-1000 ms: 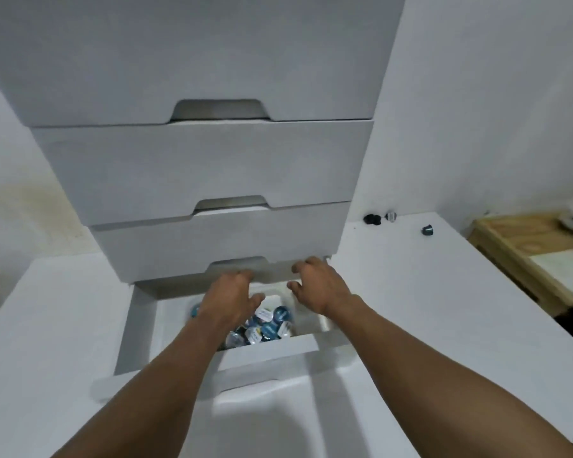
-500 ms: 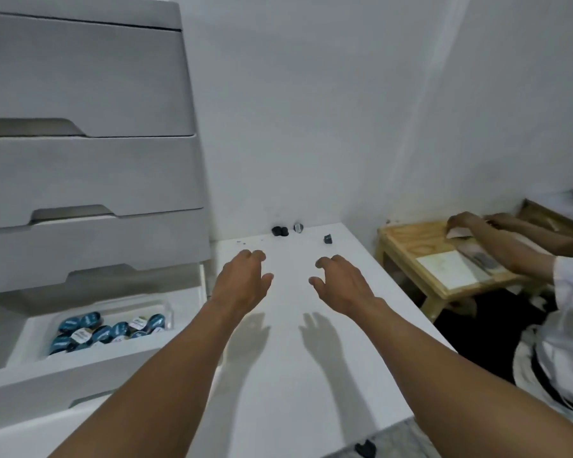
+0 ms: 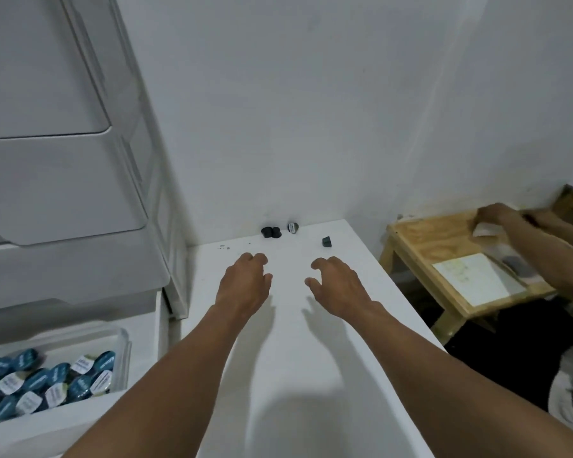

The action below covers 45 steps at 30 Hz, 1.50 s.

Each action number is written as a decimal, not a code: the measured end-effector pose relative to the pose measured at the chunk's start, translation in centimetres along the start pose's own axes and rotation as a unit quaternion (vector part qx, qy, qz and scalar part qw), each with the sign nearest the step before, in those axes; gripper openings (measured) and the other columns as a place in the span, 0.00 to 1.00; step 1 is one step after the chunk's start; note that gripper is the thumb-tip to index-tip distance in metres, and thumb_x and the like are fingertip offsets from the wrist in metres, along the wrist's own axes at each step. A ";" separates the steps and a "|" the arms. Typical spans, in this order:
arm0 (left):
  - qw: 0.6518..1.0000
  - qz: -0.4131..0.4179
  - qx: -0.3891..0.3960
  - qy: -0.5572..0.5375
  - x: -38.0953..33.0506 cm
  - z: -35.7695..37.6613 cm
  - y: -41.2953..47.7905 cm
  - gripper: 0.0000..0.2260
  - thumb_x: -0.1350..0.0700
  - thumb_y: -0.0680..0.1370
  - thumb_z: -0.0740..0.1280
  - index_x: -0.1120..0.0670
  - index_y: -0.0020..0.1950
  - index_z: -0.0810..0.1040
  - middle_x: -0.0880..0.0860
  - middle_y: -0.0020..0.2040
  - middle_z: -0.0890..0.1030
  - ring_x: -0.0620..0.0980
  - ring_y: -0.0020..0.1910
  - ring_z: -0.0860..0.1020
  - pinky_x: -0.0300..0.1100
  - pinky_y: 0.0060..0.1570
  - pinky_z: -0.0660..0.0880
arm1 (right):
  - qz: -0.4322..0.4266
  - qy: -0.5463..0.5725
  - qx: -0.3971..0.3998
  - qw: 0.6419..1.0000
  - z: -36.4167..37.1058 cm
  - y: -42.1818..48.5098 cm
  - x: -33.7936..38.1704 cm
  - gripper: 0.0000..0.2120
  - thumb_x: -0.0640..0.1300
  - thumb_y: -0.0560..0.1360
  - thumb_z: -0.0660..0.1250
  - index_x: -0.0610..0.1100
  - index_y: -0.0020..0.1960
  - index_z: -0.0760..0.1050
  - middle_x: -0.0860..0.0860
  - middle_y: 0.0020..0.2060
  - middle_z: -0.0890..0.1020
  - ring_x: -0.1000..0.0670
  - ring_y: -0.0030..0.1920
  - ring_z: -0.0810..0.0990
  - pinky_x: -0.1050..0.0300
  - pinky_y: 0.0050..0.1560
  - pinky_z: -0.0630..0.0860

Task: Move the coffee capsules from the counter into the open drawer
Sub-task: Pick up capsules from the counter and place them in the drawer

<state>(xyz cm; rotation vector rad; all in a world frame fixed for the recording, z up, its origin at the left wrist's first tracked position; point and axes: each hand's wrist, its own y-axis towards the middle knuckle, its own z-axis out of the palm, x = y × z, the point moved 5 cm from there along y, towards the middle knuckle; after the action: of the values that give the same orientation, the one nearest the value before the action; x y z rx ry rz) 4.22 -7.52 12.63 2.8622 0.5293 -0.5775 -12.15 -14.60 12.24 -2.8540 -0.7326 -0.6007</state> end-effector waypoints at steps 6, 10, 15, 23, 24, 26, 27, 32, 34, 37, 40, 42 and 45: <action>0.999 -0.036 0.007 -0.013 2.1 3.4 8.0 0.16 0.53 0.79 0.60 0.52 0.67 0.70 0.54 0.60 0.75 0.57 0.57 0.76 0.46 0.54 0.70 | -0.003 0.001 0.017 1.000 2.3 9.0 -1.8 0.18 0.49 0.79 0.60 0.46 0.67 0.69 0.46 0.60 0.74 0.43 0.60 0.75 0.54 0.57 0.68; 0.997 -0.071 -0.002 -0.018 4.5 5.1 12.4 0.15 0.54 0.79 0.61 0.52 0.66 0.71 0.54 0.59 0.76 0.56 0.57 0.76 0.44 0.52 0.70 | -0.013 0.022 0.026 0.999 4.4 14.3 -2.3 0.15 0.46 0.78 0.61 0.46 0.64 0.71 0.46 0.56 0.75 0.43 0.55 0.76 0.55 0.51 0.68; 0.992 -0.112 -0.032 -0.043 6.6 7.6 17.6 0.13 0.55 0.78 0.62 0.52 0.62 0.75 0.53 0.57 0.77 0.56 0.55 0.76 0.44 0.51 0.70 | -0.007 0.061 0.017 0.998 6.4 21.0 -2.7 0.13 0.43 0.76 0.63 0.44 0.60 0.74 0.44 0.54 0.77 0.41 0.50 0.77 0.53 0.49 0.71; 0.970 -0.189 -0.054 -0.145 9.3 13.8 25.4 0.11 0.53 0.77 0.66 0.51 0.58 0.76 0.53 0.53 0.78 0.54 0.52 0.77 0.44 0.53 0.71 | -0.027 0.064 0.021 0.997 11.0 30.7 -3.4 0.12 0.42 0.77 0.64 0.45 0.60 0.74 0.47 0.57 0.78 0.46 0.50 0.79 0.56 0.53 0.71; 0.966 -0.199 -0.056 -0.152 9.7 14.6 26.3 0.11 0.53 0.77 0.66 0.51 0.58 0.76 0.53 0.53 0.78 0.53 0.52 0.77 0.43 0.52 0.69 | -0.026 0.068 0.020 0.997 11.7 31.7 -3.6 0.12 0.42 0.77 0.64 0.45 0.60 0.74 0.47 0.57 0.78 0.46 0.49 0.79 0.58 0.52 0.70; 0.961 -0.214 -0.059 -0.163 10.4 15.9 27.9 0.11 0.51 0.77 0.66 0.51 0.58 0.77 0.53 0.52 0.79 0.53 0.53 0.77 0.41 0.51 0.66 | -0.022 0.077 0.024 0.996 13.1 33.2 -3.8 0.12 0.41 0.77 0.64 0.45 0.60 0.74 0.46 0.56 0.78 0.46 0.49 0.79 0.59 0.50 0.71; 0.959 -0.219 -0.060 -0.169 10.8 16.5 28.6 0.11 0.51 0.77 0.66 0.52 0.58 0.77 0.54 0.52 0.79 0.54 0.53 0.77 0.42 0.51 0.66 | -0.021 0.081 0.030 0.996 13.8 33.9 -3.9 0.12 0.41 0.77 0.64 0.45 0.60 0.74 0.45 0.56 0.77 0.45 0.49 0.79 0.59 0.50 0.71; 0.961 -0.216 -0.068 -0.160 11.4 18.8 30.7 0.12 0.48 0.75 0.68 0.55 0.52 0.77 0.55 0.48 0.81 0.56 0.50 0.78 0.47 0.49 0.71 | -0.027 0.086 0.038 0.995 16.5 35.8 -4.3 0.12 0.43 0.78 0.62 0.45 0.61 0.74 0.43 0.56 0.76 0.42 0.52 0.78 0.58 0.49 0.70; 0.961 -0.210 -0.081 -0.160 11.4 19.2 30.9 0.12 0.48 0.74 0.69 0.56 0.48 0.76 0.54 0.43 0.82 0.57 0.46 0.78 0.47 0.46 0.72 | -0.033 0.086 0.029 0.995 16.9 36.1 -4.3 0.13 0.43 0.78 0.62 0.44 0.61 0.75 0.43 0.56 0.76 0.42 0.53 0.76 0.58 0.50 0.69; 0.953 -0.213 -0.095 -0.192 11.5 19.4 30.8 0.11 0.49 0.73 0.71 0.56 0.47 0.75 0.53 0.40 0.83 0.57 0.44 0.79 0.46 0.44 0.73 | -0.046 0.099 0.002 0.994 17.1 36.3 -4.3 0.09 0.43 0.76 0.65 0.42 0.55 0.77 0.43 0.52 0.78 0.43 0.52 0.76 0.56 0.48 0.69; 0.949 -0.215 -0.097 -0.209 11.8 19.4 30.5 0.11 0.52 0.72 0.71 0.55 0.47 0.74 0.52 0.39 0.83 0.56 0.42 0.79 0.44 0.41 0.72 | -0.037 0.100 -0.005 0.994 17.3 36.3 -4.3 0.07 0.44 0.76 0.65 0.42 0.52 0.75 0.44 0.48 0.79 0.44 0.48 0.77 0.56 0.44 0.70; 0.947 -0.222 -0.095 -0.214 12.3 19.4 30.0 0.13 0.52 0.71 0.72 0.55 0.50 0.73 0.52 0.41 0.83 0.56 0.43 0.80 0.44 0.42 0.72 | -0.031 0.103 -0.008 0.994 17.5 36.2 -4.3 0.08 0.45 0.76 0.65 0.42 0.52 0.74 0.45 0.47 0.80 0.44 0.46 0.78 0.54 0.45 0.72; 0.952 -0.224 -0.067 -0.199 13.1 19.3 29.0 0.20 0.53 0.70 0.71 0.54 0.61 0.73 0.54 0.50 0.82 0.55 0.52 0.79 0.45 0.52 0.73 | -0.031 0.100 0.012 0.994 17.6 35.6 -4.2 0.14 0.46 0.76 0.65 0.44 0.60 0.73 0.45 0.54 0.80 0.44 0.52 0.79 0.52 0.53 0.74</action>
<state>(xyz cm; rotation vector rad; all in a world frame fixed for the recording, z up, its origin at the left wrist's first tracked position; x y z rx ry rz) 19.80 -34.74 -7.42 2.4000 1.0987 -1.1076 7.89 -43.54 -6.62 -2.7052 -0.7895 -0.8651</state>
